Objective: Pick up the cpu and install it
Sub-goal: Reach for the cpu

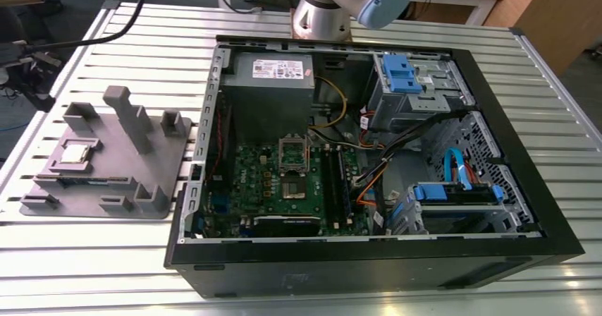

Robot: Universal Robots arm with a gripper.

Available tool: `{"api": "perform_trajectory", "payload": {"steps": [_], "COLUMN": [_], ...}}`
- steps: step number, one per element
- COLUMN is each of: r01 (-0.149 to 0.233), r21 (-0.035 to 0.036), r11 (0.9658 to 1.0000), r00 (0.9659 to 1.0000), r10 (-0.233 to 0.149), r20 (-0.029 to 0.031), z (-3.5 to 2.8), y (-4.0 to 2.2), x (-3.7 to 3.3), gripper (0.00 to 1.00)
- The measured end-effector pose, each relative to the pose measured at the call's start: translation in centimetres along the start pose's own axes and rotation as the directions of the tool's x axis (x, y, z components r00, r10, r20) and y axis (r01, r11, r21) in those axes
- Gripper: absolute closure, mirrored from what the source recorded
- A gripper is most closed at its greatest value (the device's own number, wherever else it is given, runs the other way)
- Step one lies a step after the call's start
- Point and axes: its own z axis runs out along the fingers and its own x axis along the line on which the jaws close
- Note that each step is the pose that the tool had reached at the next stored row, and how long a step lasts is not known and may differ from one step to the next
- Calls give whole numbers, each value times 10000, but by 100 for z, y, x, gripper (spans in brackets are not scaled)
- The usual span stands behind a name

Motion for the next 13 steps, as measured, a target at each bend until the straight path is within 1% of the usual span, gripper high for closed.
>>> {"api": "perform_trajectory", "payload": {"steps": [8,13], "r01": [-1,0], "r21": [-2,0], "r11": [10000,10000], "r00": [10000,10000], "r10": [1,0], "r20": [2,1], "z": [144,215], "y": [-55,-67], "x": [4,27], "gripper": [89,89]}}
